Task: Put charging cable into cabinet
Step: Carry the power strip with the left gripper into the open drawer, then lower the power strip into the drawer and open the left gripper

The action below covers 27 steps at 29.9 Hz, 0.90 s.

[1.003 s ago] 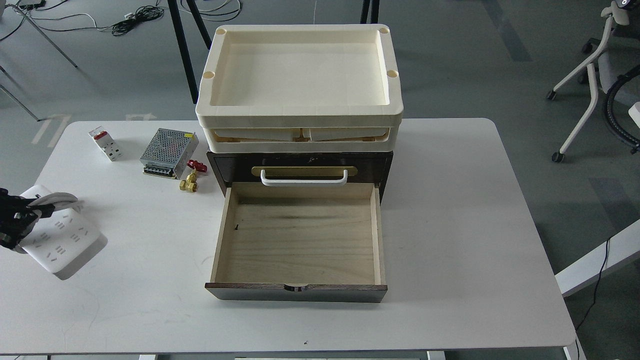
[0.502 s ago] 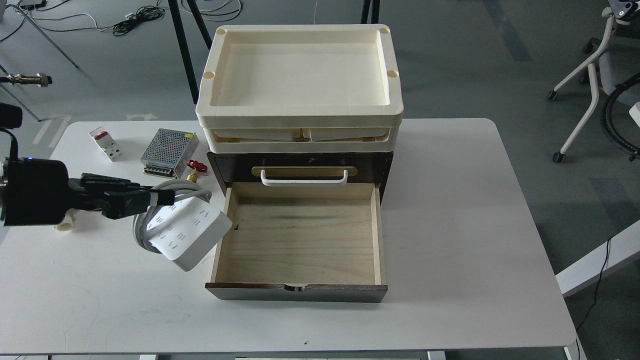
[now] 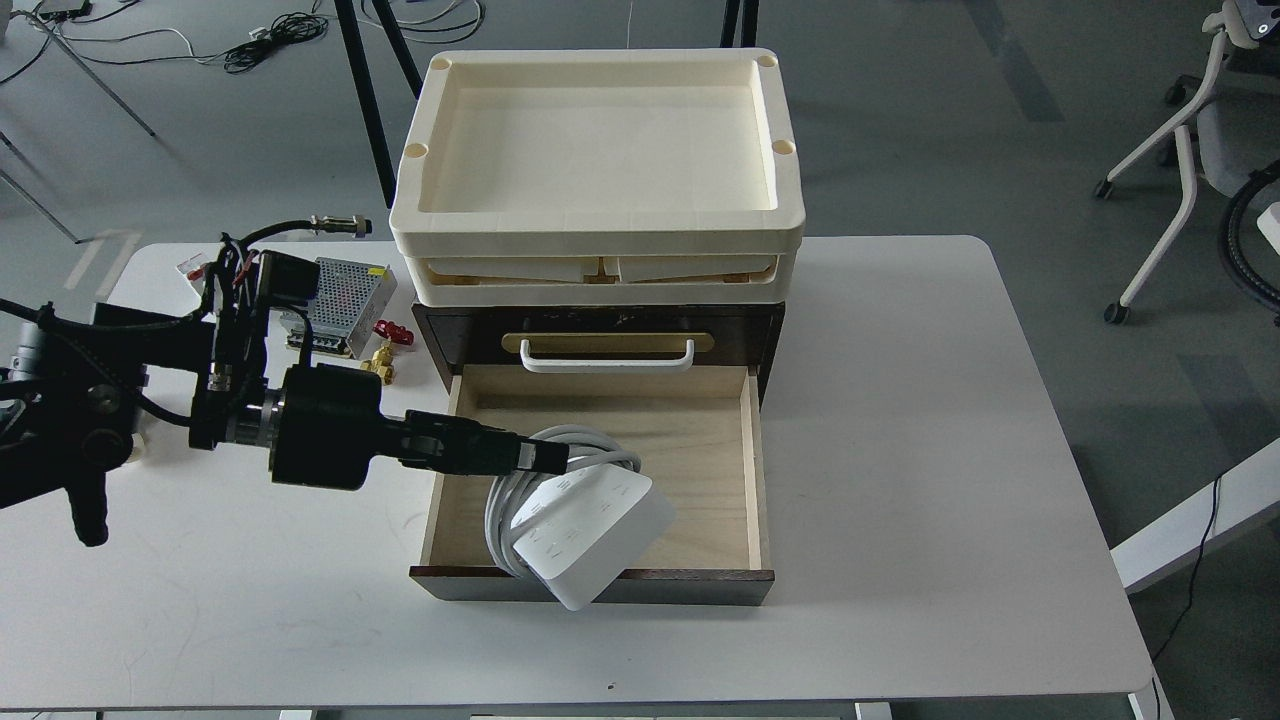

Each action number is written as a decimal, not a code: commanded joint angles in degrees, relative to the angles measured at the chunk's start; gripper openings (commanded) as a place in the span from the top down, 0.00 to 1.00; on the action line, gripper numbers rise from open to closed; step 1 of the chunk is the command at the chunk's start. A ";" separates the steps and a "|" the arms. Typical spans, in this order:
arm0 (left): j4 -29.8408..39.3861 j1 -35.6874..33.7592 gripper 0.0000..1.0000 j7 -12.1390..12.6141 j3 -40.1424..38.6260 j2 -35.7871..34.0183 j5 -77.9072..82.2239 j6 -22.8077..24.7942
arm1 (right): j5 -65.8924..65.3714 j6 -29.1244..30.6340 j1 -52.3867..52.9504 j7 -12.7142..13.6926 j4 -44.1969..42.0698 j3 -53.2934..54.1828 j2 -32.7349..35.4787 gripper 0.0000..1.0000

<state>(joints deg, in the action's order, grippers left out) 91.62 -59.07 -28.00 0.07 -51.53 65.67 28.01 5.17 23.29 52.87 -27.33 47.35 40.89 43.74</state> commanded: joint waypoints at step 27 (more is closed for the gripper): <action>-29.83 3.70 0.90 0.00 0.01 16.63 -2.22 -0.01 | 0.01 0.18 -1.11 -0.09 0.02 0.07 0.03 0.01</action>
<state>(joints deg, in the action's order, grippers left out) 62.89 -55.37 -28.00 0.04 -35.13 63.31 28.00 5.19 23.48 51.77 -27.41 47.45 40.96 43.80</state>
